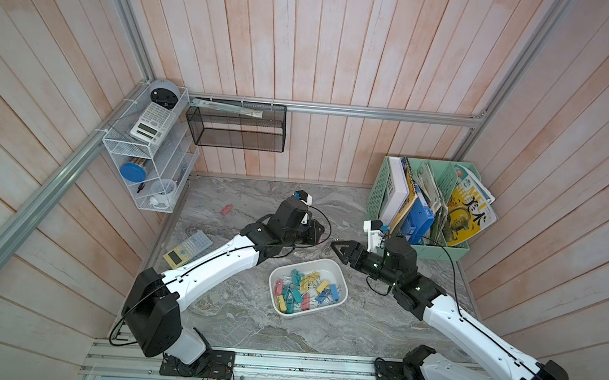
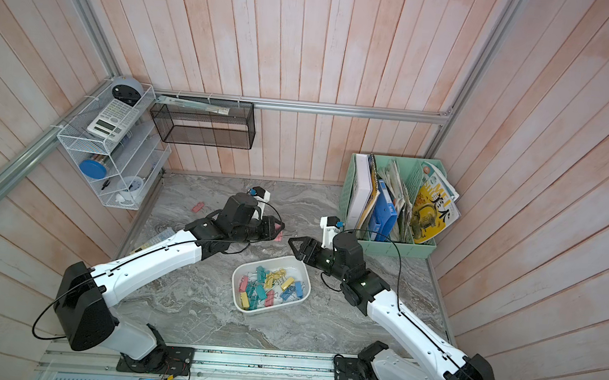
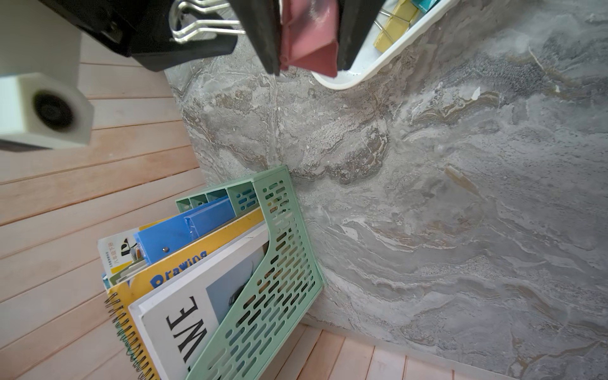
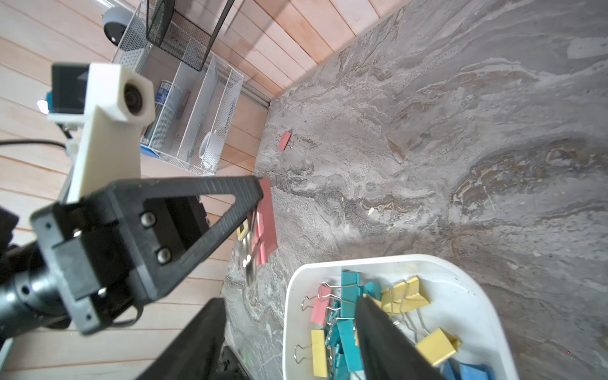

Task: Put the binder clips in the storage box
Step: Place the binder clip in the storage box.

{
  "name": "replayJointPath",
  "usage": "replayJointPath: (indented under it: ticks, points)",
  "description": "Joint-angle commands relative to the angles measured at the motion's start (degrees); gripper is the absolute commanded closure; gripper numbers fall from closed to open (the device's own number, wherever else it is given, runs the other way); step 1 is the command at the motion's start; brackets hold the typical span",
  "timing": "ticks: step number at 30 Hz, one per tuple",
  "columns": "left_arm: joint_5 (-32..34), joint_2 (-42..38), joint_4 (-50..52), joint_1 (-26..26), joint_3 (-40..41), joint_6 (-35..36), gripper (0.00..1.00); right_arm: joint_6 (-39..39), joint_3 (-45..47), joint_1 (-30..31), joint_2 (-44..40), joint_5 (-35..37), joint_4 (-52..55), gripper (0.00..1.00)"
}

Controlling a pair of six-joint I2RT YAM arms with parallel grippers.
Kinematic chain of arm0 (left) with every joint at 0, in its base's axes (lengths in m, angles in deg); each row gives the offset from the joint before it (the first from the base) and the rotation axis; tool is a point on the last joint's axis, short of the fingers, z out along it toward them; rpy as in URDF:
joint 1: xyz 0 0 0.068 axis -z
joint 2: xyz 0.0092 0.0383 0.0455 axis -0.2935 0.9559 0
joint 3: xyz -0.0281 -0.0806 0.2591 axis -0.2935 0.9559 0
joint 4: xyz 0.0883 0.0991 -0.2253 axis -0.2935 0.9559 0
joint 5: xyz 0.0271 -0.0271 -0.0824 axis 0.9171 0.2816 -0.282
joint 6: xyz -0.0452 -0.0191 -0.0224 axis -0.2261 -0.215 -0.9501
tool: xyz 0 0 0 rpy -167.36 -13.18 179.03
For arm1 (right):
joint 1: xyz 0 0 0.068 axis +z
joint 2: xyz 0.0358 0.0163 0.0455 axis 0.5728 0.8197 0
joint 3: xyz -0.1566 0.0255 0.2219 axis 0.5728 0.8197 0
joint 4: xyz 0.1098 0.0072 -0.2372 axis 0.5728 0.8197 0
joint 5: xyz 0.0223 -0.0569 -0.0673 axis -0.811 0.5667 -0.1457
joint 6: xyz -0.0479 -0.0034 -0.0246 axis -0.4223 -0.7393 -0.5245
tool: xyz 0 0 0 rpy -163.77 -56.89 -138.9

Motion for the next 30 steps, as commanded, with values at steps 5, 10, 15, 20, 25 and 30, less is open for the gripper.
replayJointPath:
  ticks: [5, 10, 15, 20, 25, 30]
  points:
    - [1.6, 0.2, -2.3, 1.9, -1.0, -0.8, 0.83, 0.5, -4.1, 0.4, 2.6, -0.6, -4.5, 0.74]
    - [1.0, -0.7, -3.6, 2.6, 0.1, -1.3, 0.82, 0.0, -4.4, 0.7, 2.3, -0.2, -4.0, 0.91]
    - [1.8, -2.7, -5.2, 2.6, 1.6, -0.9, 0.51, -1.4, -5.3, 1.4, 1.4, 0.4, -1.5, 1.0]
    - [6.6, -6.6, -4.6, 1.2, 3.2, 1.4, 0.13, -6.3, -6.4, 4.0, -0.4, 5.3, 6.6, 1.0]
    - [6.8, -11.8, -3.9, -6.2, 7.8, 1.0, 0.0, -16.4, -8.0, 10.0, -0.8, 17.2, 21.1, 1.0]
    - [8.6, -14.6, -1.8, -11.0, 11.0, 2.4, 0.0, -25.6, -10.6, 12.0, 3.5, 24.3, 32.3, 1.0]
